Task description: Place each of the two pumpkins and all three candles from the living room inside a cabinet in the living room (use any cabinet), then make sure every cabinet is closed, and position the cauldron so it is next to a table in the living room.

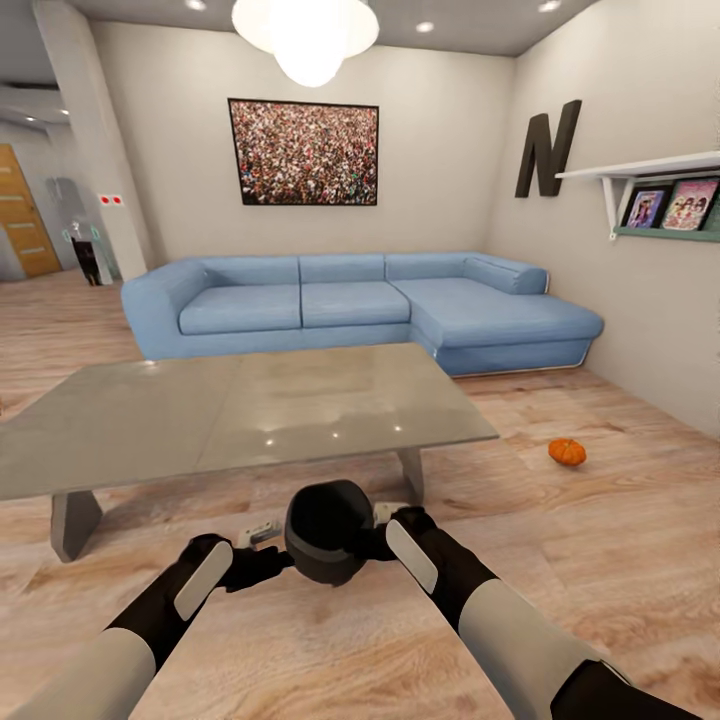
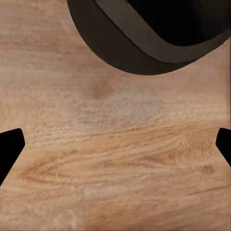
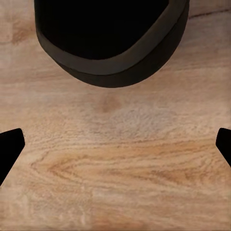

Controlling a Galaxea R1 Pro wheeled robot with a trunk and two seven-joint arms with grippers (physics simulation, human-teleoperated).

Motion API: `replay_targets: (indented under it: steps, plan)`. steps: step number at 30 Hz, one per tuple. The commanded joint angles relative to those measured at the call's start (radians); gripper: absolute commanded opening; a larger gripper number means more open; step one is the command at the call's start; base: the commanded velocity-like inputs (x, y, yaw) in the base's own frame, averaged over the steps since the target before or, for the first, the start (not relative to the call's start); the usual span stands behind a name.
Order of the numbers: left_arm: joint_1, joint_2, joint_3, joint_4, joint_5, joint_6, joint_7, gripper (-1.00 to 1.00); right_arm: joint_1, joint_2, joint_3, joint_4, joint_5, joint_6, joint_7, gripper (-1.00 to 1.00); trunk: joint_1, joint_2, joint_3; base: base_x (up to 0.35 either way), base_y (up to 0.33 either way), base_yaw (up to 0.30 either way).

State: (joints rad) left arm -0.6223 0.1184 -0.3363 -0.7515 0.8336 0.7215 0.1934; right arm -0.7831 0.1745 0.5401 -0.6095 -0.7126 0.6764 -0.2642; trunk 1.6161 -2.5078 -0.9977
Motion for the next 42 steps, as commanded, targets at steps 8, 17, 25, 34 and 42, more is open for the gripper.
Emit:
replay_targets:
  steps: [8,17,25,34,42]
  plan:
    - [-0.001,0.001,-0.006,-0.003,0.01,0.002,0.009,1.0,-0.001,0.0,0.0,0.0,-0.01,0.012,0.026,1.0,-0.004,0.001,0.03,-0.15,0.0,0.0]
    - [-0.001,0.001,-0.006,-0.003,0.012,0.003,0.009,1.0,-0.001,0.0,0.0,-0.001,-0.01,0.012,0.026,1.0,-0.008,0.004,0.065,-0.209,0.0,0.0]
    - [-0.001,0.003,-0.005,-0.002,0.015,0.003,0.009,1.0,-0.001,0.0,-0.002,-0.002,-0.01,0.018,0.024,1.0,-0.012,0.005,0.1,-0.329,0.0,0.078]
    - [-0.001,0.003,-0.006,-0.001,0.012,0.004,0.012,1.0,-0.001,0.0,-0.007,0.0,-0.012,0.022,0.023,1.0,-0.016,0.008,0.137,-0.241,0.0,0.236]
    - [0.006,0.001,-0.012,0.001,0.016,0.0,0.138,1.0,0.002,0.0,-0.014,0.001,-0.041,0.027,0.023,1.0,-0.043,0.057,0.162,-0.087,0.0,0.205]
